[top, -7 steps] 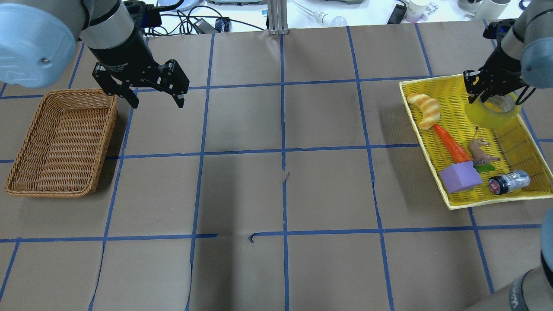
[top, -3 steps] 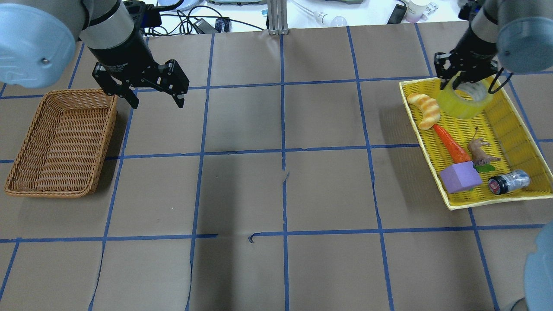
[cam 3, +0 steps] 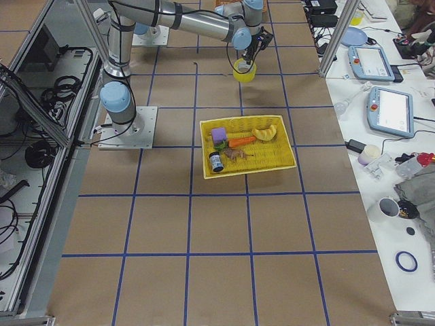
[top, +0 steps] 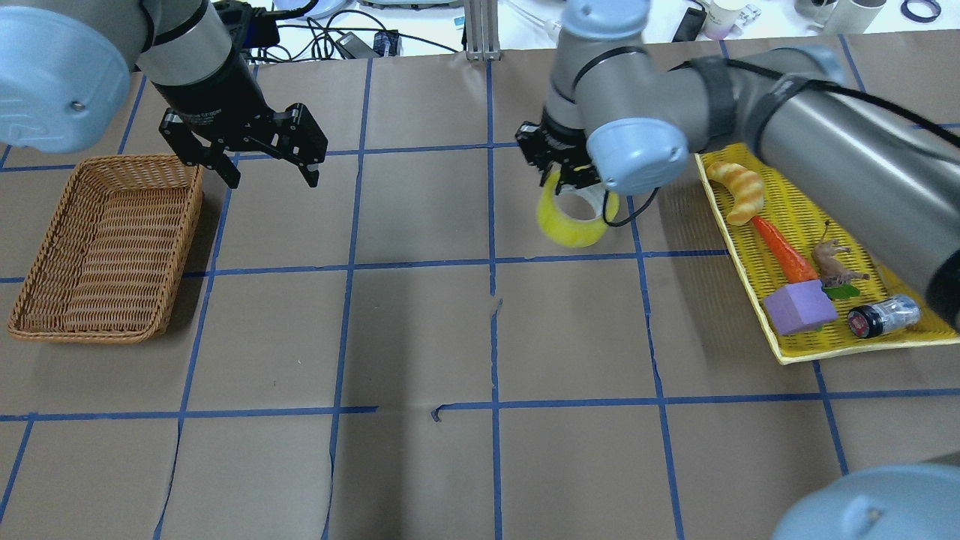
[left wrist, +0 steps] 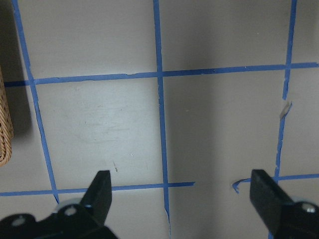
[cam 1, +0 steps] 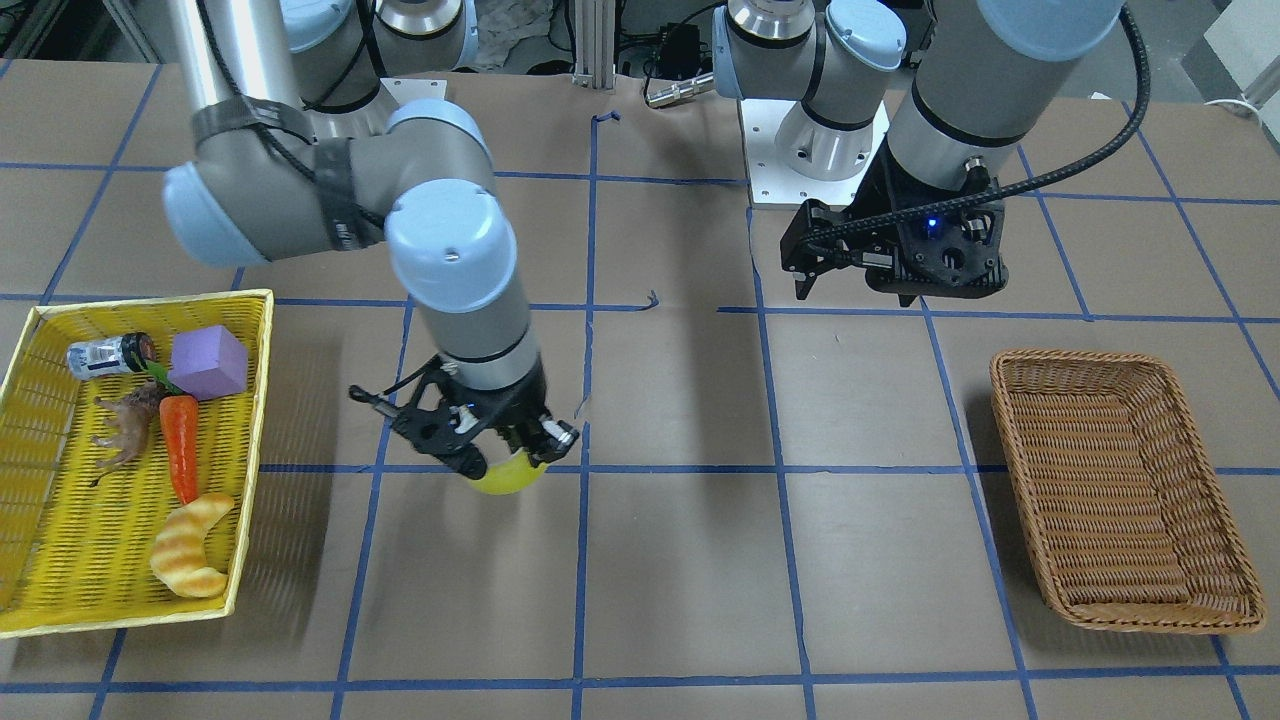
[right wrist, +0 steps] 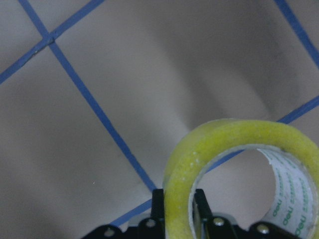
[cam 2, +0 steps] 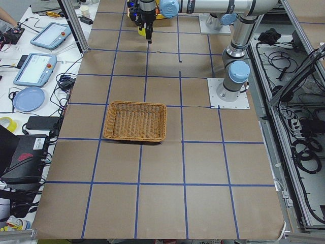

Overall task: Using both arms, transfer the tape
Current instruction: 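Carry the tape roll with the right gripper to the table center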

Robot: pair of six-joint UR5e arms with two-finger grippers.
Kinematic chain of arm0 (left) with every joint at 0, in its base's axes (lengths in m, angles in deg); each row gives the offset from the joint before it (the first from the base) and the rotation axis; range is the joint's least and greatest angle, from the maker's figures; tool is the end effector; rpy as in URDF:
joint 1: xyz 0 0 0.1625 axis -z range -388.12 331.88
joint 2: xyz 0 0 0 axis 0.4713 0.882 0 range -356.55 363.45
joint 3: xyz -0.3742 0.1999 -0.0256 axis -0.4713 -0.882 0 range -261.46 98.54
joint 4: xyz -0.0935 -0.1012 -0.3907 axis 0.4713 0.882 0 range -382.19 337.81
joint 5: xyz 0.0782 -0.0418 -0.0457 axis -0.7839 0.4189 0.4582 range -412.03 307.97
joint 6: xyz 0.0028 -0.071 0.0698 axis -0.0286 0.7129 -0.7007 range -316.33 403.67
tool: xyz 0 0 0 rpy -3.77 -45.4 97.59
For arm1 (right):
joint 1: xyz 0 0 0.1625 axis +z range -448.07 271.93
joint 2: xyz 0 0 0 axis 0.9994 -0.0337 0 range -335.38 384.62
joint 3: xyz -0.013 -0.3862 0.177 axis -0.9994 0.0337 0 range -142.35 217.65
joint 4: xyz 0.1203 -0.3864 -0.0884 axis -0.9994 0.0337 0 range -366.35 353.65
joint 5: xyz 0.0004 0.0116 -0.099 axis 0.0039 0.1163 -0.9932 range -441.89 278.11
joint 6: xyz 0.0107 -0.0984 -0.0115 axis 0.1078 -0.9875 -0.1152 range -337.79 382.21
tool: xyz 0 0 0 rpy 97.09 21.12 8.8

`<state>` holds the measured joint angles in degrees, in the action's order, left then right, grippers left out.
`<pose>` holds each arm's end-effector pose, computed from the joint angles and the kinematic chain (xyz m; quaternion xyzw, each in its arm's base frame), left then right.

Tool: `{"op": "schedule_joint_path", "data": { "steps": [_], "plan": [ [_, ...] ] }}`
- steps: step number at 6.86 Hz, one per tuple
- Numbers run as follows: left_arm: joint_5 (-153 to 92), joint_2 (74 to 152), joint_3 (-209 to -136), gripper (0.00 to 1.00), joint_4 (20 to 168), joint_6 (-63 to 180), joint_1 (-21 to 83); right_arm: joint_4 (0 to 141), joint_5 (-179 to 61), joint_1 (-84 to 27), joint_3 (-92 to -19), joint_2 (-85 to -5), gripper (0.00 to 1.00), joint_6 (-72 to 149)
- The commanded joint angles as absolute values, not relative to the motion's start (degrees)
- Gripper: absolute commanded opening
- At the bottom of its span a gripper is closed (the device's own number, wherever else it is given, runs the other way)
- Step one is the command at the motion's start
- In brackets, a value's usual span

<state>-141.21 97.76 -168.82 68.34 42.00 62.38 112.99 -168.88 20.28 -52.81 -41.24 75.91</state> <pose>-0.1393 -0.5186 0.4716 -0.0188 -0.9996 -0.0190 0.0073 0.3324 -0.5620 0.2961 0.3022 0.9520 -0.0179 0.0455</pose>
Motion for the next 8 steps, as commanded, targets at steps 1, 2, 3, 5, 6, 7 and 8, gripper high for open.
{"op": "schedule_joint_path", "data": {
  "steps": [1,2,3,5,6,7,8],
  "plan": [
    [-141.1,97.8,-168.8,1.00,68.3,41.9,62.1,116.9,-168.8,30.3,-52.8,-36.8,0.00,88.6],
    [-141.1,97.8,-168.8,1.00,68.3,41.9,62.0,117.3,-168.7,31.8,-52.8,-35.2,0.00,90.9],
    [-141.1,97.8,-168.9,1.00,68.3,41.9,61.8,117.3,-167.8,32.9,-52.9,-34.3,0.00,91.4],
    [-141.1,97.8,-169.3,1.00,68.3,41.9,61.8,117.3,-167.8,33.2,-52.6,-35.3,0.53,92.0],
    [-141.1,97.8,-169.3,1.00,68.3,41.9,61.8,116.4,-167.8,32.6,-52.6,-37.9,0.59,88.1],
    [-141.2,97.6,-169.8,1.00,68.3,41.9,61.8,115.4,-168.0,30.0,-53.1,-40.9,0.65,83.1],
    [-141.1,97.6,-170.0,1.00,68.3,41.9,61.8,111.3,-167.9,24.0,-52.4,-44.1,0.69,75.1]
  ]
}}
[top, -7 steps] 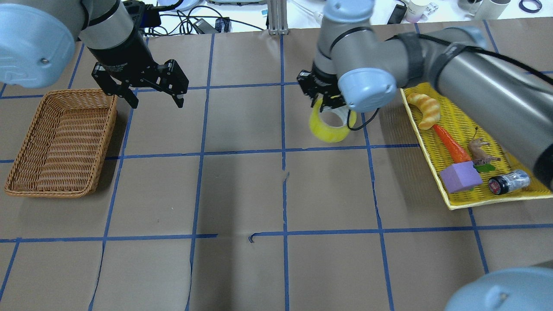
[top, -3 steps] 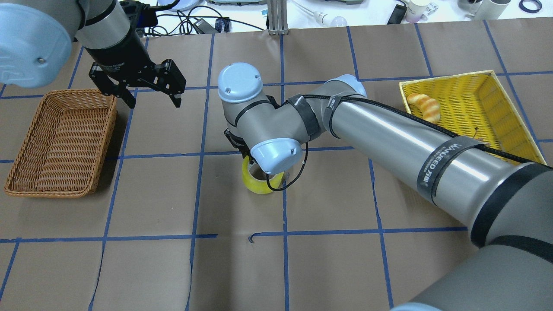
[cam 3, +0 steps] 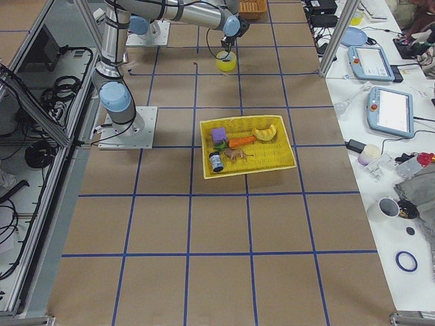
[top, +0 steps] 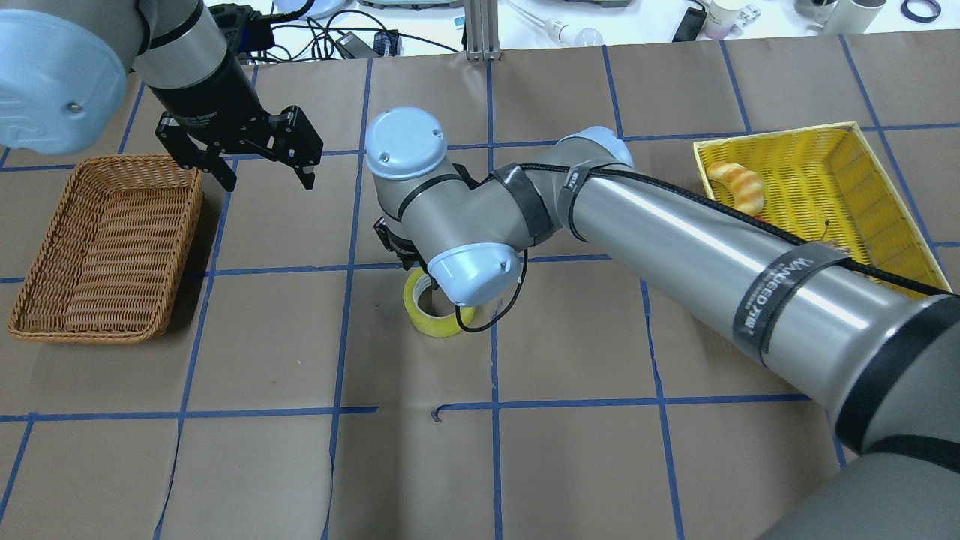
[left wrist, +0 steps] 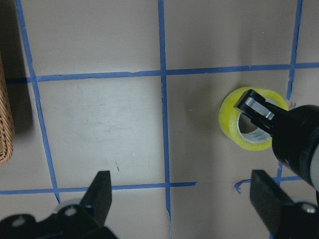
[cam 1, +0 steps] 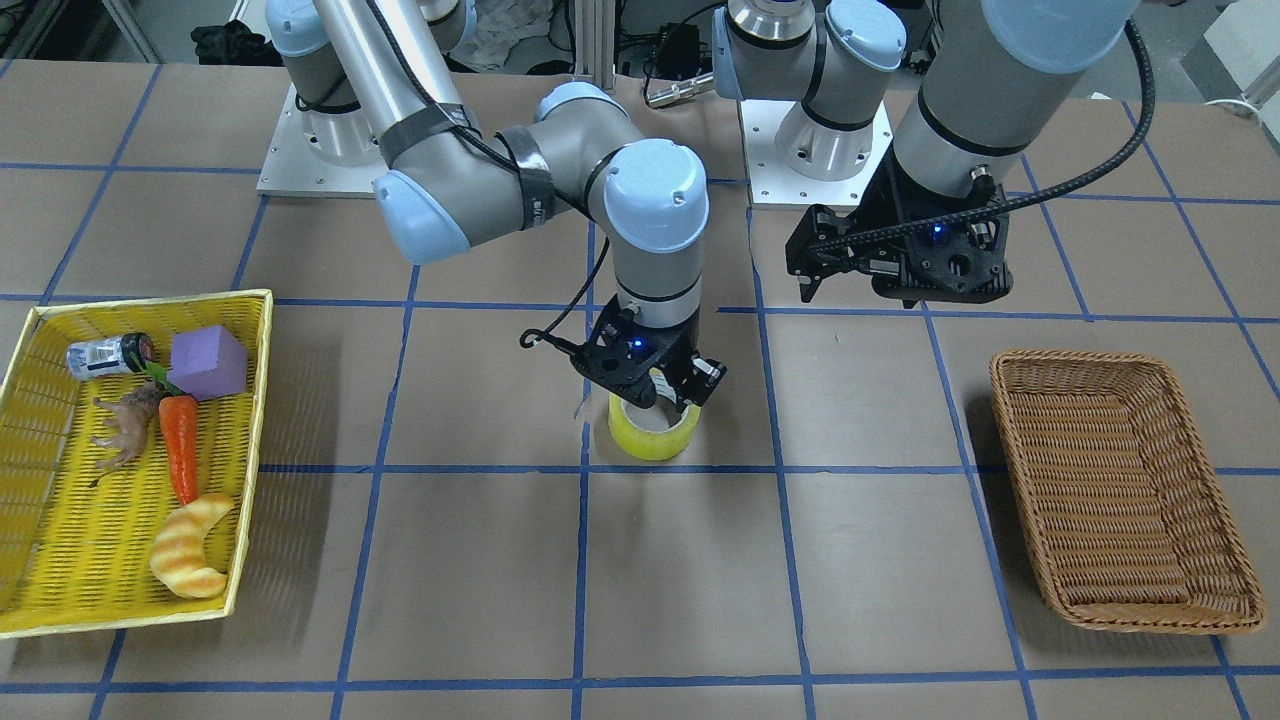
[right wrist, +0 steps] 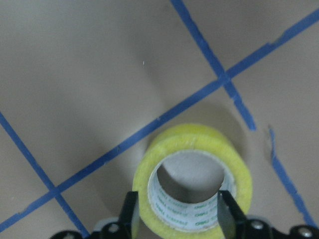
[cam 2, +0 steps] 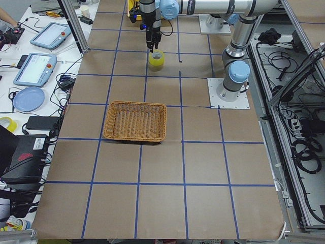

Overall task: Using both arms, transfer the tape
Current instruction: 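Set the tape roll down and open the right gripper, withdrawing it, then grasp the tape roll with the left gripper while the right arm withdraws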

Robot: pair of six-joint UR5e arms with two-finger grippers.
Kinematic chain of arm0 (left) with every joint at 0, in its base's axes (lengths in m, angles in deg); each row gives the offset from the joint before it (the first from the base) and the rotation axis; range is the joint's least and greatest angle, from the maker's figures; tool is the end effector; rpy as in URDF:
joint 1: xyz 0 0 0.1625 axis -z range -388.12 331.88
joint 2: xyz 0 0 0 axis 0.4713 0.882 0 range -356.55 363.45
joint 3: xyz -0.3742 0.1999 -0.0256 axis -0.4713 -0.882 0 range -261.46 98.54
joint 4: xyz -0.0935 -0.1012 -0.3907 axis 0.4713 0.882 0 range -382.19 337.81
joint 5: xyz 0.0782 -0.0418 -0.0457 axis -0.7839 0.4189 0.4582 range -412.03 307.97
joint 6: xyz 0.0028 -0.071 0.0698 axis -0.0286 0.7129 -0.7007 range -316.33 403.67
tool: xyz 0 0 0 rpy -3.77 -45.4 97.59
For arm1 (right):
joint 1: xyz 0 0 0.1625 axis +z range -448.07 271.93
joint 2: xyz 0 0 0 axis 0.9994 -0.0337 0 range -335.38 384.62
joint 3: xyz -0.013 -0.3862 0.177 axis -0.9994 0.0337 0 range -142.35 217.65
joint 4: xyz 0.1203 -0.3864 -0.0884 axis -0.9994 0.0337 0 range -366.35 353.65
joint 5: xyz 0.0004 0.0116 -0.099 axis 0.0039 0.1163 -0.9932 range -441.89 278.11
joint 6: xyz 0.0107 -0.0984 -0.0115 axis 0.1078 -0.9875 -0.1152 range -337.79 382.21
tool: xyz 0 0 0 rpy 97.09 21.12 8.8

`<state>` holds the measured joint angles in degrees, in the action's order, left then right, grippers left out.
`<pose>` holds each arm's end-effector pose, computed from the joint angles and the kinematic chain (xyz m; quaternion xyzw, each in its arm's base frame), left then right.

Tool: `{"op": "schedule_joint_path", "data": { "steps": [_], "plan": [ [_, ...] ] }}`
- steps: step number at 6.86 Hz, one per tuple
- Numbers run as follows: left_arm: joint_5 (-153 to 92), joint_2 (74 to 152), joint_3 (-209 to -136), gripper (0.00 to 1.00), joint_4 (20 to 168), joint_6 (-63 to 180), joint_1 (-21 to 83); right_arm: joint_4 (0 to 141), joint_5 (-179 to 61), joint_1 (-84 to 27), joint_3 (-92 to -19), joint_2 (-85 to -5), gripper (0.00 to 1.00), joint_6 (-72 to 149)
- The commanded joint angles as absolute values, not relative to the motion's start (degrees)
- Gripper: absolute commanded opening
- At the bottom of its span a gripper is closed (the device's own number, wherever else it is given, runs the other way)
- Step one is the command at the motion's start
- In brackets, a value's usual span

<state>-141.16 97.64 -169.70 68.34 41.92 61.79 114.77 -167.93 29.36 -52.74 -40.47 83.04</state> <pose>-0.1340 -0.5176 0.4652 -0.0143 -0.9995 -0.0256 0.0079 0.4206 -0.5061 0.2916 0.2851 0.9565 -0.0123 0.0601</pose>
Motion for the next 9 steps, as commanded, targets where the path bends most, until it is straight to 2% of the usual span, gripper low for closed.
{"op": "schedule_joint_path", "data": {
  "steps": [1,2,4,5,9],
  "plan": [
    [-140.9,97.6,-170.5,1.00,68.3,42.0,62.2,106.4,-168.0,17.0,-52.7,-49.4,0.77,62.6],
    [-137.9,97.8,-172.4,1.00,68.3,42.9,62.9,103.5,-172.2,9.6,-52.8,-53.0,1.00,48.6],
    [-129.2,98.0,-177.8,1.00,65.0,43.1,63.0,94.5,-175.6,0.4,-52.6,-58.1,1.00,34.2],
    [-129.3,98.5,-180.0,1.00,60.7,43.8,64.0,90.5,-176.1,-1.0,-52.8,-60.4,1.00,33.4],
    [-133.7,105.3,-187.5,1.00,44.9,45.1,65.0,84.0,-174.9,-2.0,-53.5,-61.9,1.00,28.6]
  ]
}}
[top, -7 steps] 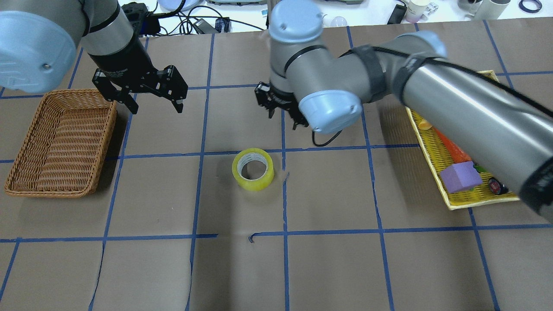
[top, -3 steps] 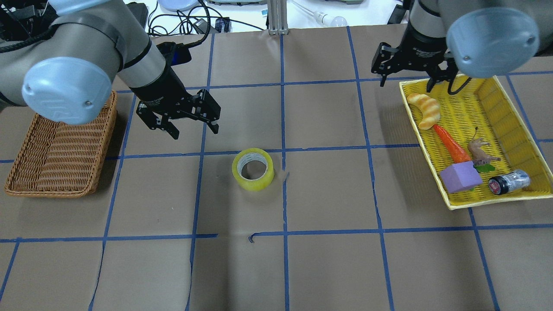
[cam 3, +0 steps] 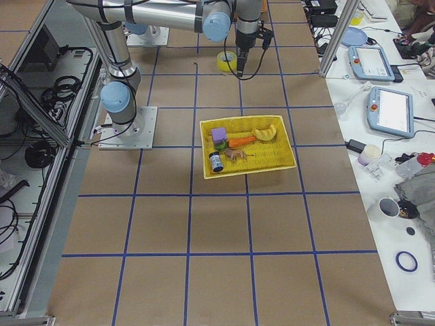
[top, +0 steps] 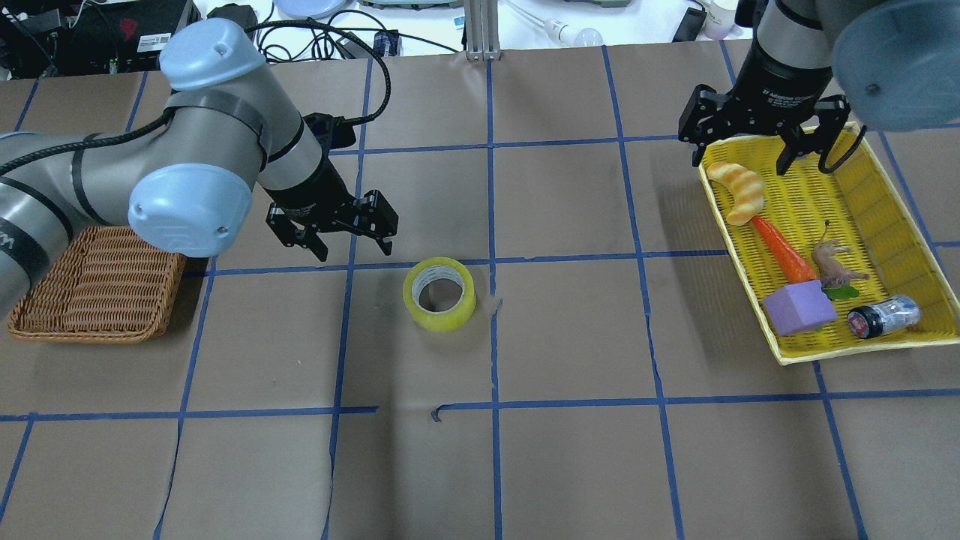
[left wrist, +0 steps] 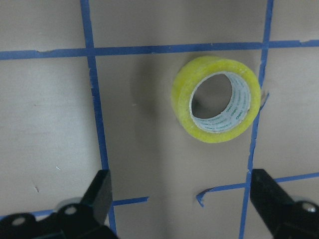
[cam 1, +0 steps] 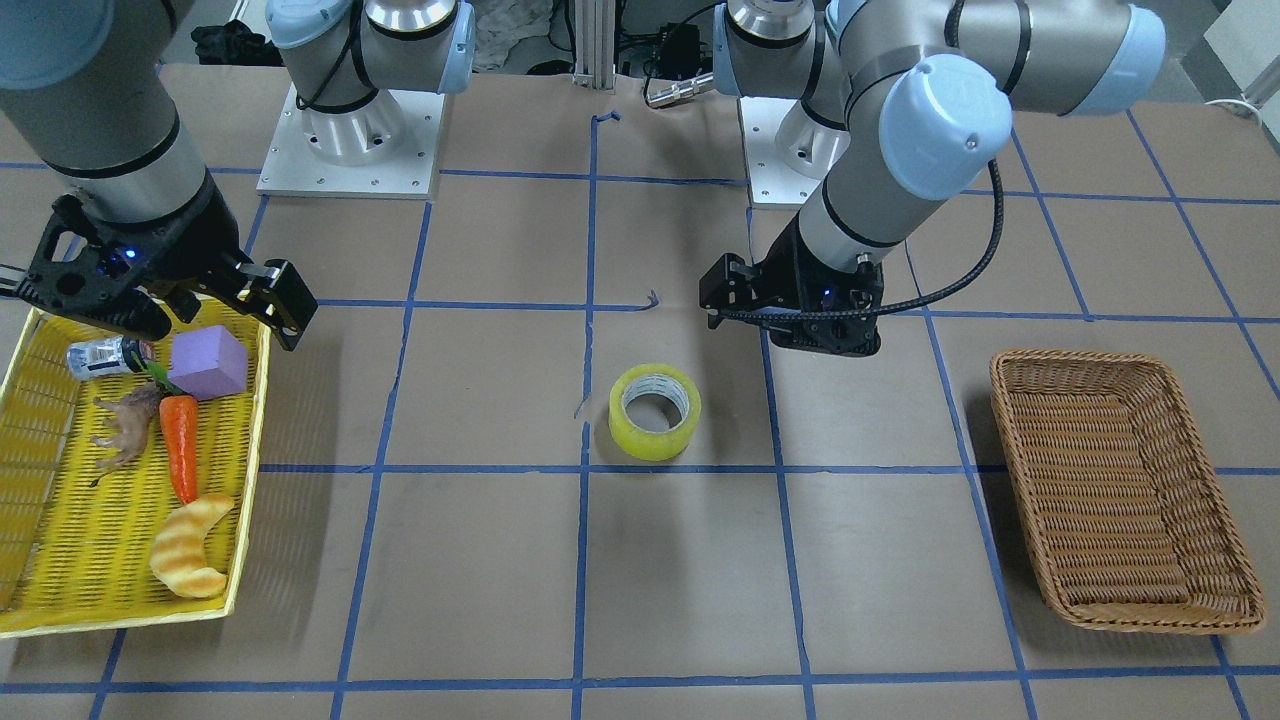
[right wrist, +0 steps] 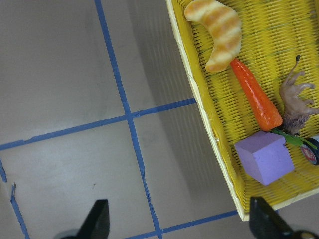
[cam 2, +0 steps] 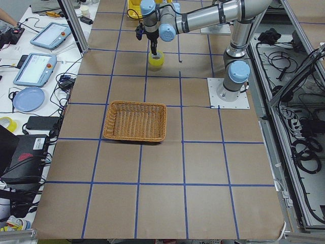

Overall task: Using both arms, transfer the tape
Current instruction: 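Grasp the tape roll with the left gripper while the right arm withdraws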

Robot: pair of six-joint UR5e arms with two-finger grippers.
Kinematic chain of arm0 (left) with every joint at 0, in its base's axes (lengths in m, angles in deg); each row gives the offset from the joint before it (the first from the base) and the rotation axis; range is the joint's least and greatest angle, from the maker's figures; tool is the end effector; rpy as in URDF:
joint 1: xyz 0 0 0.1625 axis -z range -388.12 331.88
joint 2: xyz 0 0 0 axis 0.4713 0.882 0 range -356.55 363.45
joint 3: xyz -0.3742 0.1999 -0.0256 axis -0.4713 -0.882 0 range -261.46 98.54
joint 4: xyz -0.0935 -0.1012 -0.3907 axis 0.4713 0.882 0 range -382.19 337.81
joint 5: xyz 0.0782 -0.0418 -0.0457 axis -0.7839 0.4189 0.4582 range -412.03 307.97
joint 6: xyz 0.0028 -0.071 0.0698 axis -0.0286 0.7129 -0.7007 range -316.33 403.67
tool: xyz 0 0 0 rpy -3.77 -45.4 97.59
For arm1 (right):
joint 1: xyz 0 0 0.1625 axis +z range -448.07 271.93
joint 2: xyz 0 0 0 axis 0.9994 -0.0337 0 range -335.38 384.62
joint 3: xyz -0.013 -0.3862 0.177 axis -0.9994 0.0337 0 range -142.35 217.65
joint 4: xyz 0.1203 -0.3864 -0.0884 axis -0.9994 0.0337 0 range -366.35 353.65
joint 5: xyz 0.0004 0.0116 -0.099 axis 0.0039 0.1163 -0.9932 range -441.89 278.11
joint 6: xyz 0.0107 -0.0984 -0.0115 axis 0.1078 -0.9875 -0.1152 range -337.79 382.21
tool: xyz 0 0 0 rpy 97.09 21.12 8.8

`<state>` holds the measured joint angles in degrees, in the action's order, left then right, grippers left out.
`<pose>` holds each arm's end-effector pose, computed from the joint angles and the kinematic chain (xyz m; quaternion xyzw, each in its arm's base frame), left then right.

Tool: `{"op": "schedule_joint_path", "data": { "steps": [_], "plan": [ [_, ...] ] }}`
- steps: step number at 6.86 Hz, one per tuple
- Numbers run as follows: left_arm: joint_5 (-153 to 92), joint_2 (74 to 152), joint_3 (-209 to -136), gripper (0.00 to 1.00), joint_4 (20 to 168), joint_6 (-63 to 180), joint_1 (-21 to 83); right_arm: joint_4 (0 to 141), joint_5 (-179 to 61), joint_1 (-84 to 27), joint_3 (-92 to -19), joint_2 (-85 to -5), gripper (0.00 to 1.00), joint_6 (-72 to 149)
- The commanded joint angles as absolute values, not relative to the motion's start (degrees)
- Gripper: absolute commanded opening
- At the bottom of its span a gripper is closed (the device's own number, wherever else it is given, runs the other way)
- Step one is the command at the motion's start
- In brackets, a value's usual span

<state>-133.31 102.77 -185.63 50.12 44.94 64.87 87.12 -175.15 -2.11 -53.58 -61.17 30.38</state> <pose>-0.1752 -0.5094 0.3176 -0.0111 -0.9958 -0.0531 0.0739 0.0908 -0.5257 0.4464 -0.1058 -0.9938 -0.0162 0.0290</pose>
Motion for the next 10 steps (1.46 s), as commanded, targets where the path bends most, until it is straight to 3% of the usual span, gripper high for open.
{"op": "schedule_joint_path", "data": {
  "steps": [1,6,8,9,10],
  "plan": [
    [-133.6,107.8,-187.9,1.00,41.7,45.8,65.0,83.9,-174.7,-1.9,-53.4,-62.8,1.00,24.0],
    [-133.8,115.9,-188.2,1.00,32.2,52.3,71.6,83.7,-170.3,-1.8,-53.3,-64.5,1.00,20.6],
    [-133.9,116.7,-192.0,1.00,26.7,52.2,72.3,83.0,-172.8,-1.4,-53.8,-65.1,1.00,20.7],
    [-133.9,116.6,-193.3,0.87,24.3,51.6,72.3,83.0,-173.7,-1.4,-53.9,-65.5,1.00,20.6],
    [-133.8,116.5,-193.3,0.28,24.2,51.2,72.3,83.0,-173.7,-1.4,-54.2,-65.5,1.00,20.7]
  ]
}}
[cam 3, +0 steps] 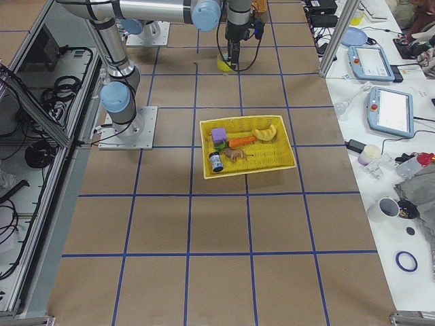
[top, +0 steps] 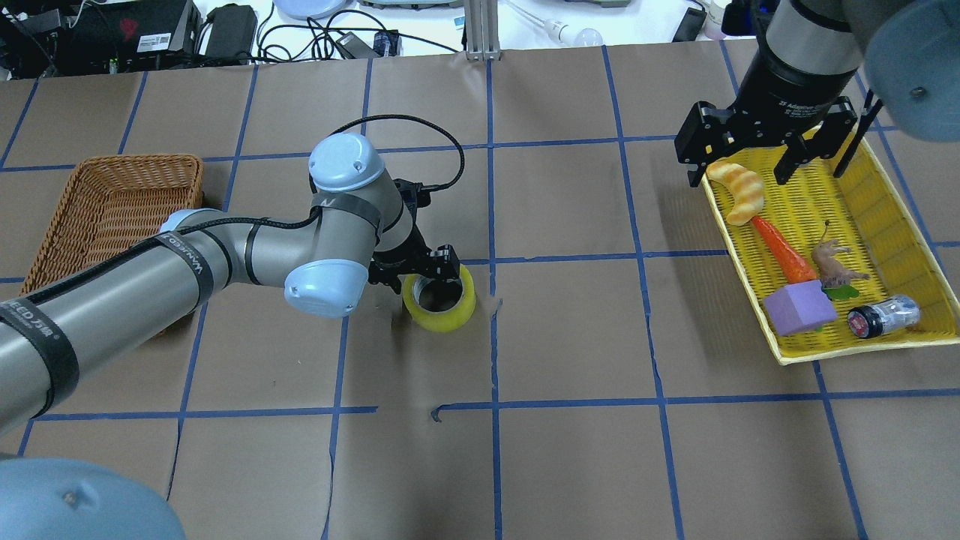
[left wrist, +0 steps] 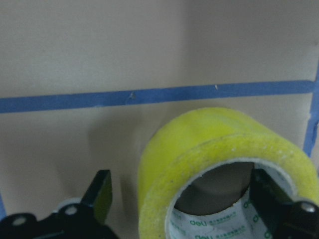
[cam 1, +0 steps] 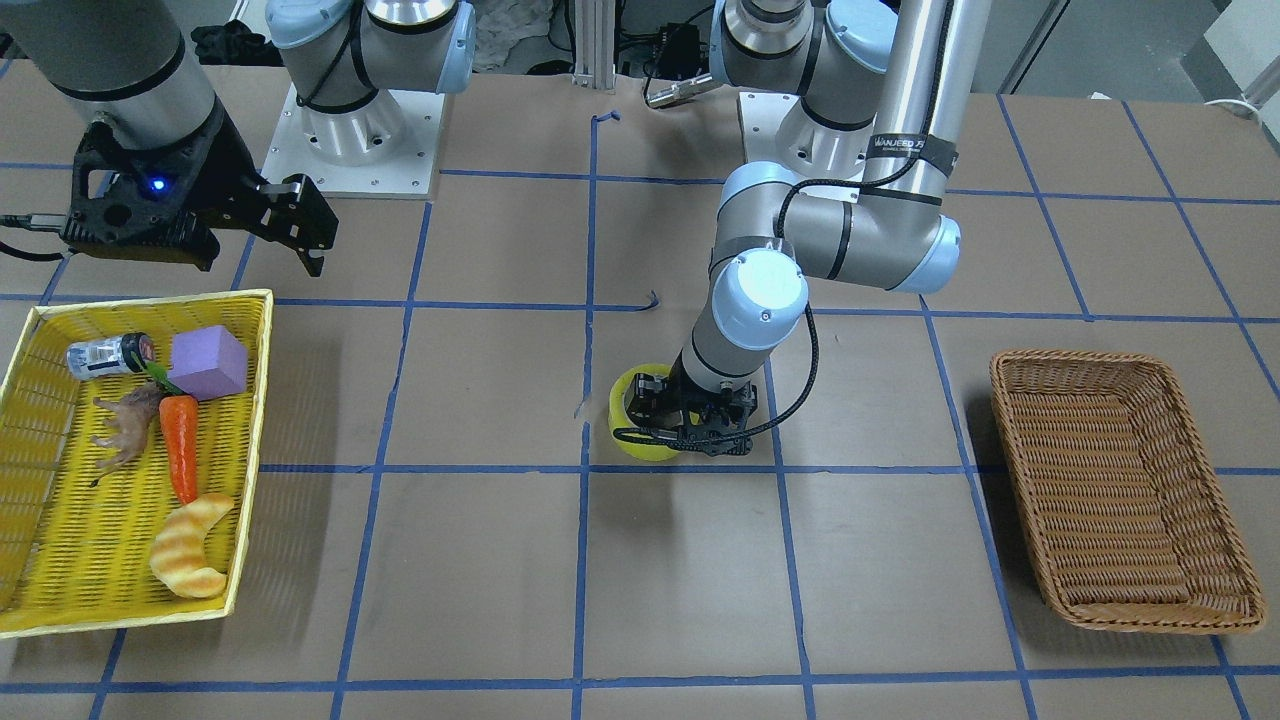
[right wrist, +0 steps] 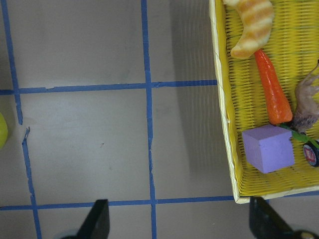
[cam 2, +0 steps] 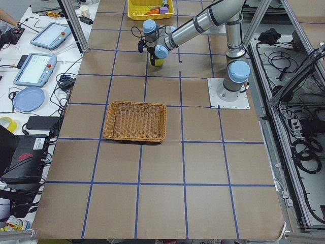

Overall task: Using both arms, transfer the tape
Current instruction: 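Grasp the tape roll with the left gripper while the right arm withdraws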

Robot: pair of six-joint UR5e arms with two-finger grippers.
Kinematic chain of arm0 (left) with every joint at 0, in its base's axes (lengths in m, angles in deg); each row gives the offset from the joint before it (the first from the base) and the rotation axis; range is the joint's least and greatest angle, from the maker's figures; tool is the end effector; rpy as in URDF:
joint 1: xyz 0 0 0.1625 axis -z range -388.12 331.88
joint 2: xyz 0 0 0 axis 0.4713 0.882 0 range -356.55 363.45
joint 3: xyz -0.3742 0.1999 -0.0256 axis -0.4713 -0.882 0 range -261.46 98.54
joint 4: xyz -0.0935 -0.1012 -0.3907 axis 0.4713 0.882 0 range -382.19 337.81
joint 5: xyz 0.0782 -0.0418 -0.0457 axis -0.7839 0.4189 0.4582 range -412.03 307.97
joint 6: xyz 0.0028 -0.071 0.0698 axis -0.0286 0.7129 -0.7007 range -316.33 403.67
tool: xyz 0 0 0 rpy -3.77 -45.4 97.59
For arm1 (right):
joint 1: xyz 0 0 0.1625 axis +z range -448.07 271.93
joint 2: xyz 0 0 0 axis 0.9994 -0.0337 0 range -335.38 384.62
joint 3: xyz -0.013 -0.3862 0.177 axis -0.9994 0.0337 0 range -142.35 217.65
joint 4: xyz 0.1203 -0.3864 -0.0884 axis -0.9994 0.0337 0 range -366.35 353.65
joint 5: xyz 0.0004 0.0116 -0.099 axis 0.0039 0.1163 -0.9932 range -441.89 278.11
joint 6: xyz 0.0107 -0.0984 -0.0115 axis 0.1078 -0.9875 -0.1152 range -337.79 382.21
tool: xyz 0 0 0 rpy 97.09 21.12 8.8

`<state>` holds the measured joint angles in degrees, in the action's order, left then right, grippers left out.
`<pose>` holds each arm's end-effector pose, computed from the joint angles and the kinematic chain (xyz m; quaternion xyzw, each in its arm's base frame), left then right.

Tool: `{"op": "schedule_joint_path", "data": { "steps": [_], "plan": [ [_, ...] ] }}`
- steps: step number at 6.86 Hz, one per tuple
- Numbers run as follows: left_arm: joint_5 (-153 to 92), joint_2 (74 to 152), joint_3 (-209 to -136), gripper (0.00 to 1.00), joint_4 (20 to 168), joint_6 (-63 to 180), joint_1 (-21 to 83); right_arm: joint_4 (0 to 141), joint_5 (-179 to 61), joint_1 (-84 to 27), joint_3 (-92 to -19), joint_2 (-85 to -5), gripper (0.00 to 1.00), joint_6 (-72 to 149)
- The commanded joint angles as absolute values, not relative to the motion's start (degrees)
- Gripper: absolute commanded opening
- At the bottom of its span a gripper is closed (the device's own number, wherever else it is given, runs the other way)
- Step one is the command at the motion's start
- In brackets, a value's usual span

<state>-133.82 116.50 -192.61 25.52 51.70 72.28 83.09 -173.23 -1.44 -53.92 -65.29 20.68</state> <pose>-0.2433 -0.5084 0.1783 -0.0194 -0.9971 -0.0278 0.0679 0.1020 -0.4954 0.4728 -0.0158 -0.9996 -0.0199 0.0108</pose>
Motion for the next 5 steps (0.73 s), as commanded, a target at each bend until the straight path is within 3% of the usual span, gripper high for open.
{"op": "schedule_joint_path", "data": {
  "steps": [1,3,5],
  "plan": [
    [-133.9,116.0,-193.3,0.00,24.3,51.3,72.3,83.0,-173.4,-1.4,-54.2,-65.5,1.00,20.7],
    [-142.8,114.1,-191.3,0.00,25.4,40.3,70.2,83.0,-173.7,-1.4,-54.2,-65.4,1.00,20.7],
    [-144.6,110.9,-185.0,0.00,35.0,30.5,59.7,83.1,-173.7,-1.4,-54.1,-65.4,1.00,20.7]
  ]
}}
